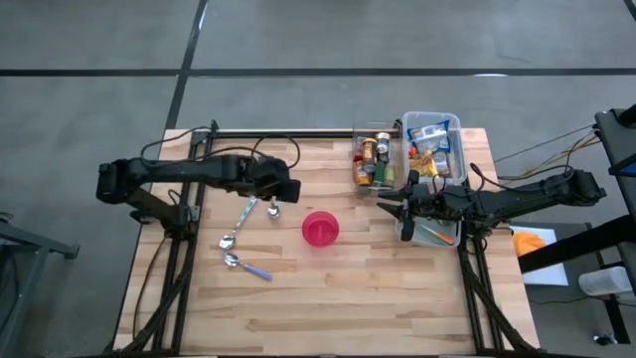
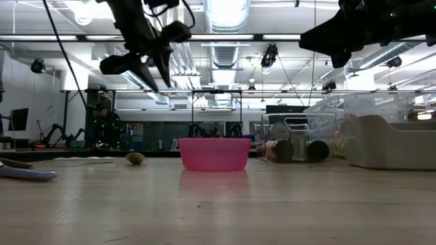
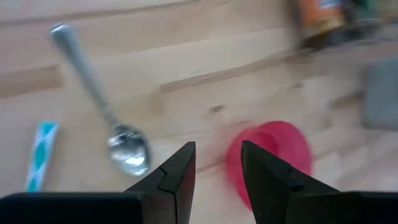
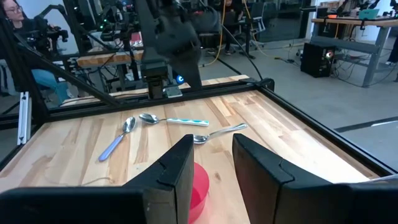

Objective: Pick & Place Food Item
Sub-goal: Put the silver spoon into the gray bin

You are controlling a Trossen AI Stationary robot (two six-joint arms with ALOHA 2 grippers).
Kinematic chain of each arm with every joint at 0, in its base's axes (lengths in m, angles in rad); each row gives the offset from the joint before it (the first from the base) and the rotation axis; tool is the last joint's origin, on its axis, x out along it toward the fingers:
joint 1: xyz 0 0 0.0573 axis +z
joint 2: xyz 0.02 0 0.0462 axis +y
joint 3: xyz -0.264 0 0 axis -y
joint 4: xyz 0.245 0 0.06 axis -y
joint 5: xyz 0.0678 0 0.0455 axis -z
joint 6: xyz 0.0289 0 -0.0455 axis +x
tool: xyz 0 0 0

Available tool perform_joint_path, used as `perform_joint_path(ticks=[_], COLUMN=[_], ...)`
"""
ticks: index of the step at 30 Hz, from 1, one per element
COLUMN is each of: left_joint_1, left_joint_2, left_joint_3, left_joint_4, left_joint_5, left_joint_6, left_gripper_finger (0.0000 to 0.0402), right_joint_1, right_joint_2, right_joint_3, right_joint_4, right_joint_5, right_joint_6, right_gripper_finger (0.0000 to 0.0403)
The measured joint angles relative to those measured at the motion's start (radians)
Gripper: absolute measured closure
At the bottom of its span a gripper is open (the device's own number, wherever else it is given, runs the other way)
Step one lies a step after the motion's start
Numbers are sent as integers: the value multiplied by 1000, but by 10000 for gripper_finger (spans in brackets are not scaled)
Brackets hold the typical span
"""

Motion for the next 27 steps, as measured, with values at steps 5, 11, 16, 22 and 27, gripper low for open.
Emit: perform_joint_path(ticks=[5,11,16,22,27], left_joint_1=[59,107,118,118,118], left_joint_2=[17,14,20,21,25], left_joint_3=[2,-25,-35,-35,-35], left_joint_4=[-97,-125,-112,-47,-43], left_joint_5=[65,87,87,82,80], left_joint_6=[-74,-99,-145,-148,-148], left_gripper_finger=[272,272,272,272,272], right_joint_1=[0,0,0,0,0], right_joint_2=[0,0,0,0,0], right_joint_3=[0,0,0,0,0], right_joint_4=[0,0,0,0,0], right_joint_5=[0,0,0,0,0], right_joint_6=[0,0,0,0,0], right_gripper_finger=[293,293,293,293,293])
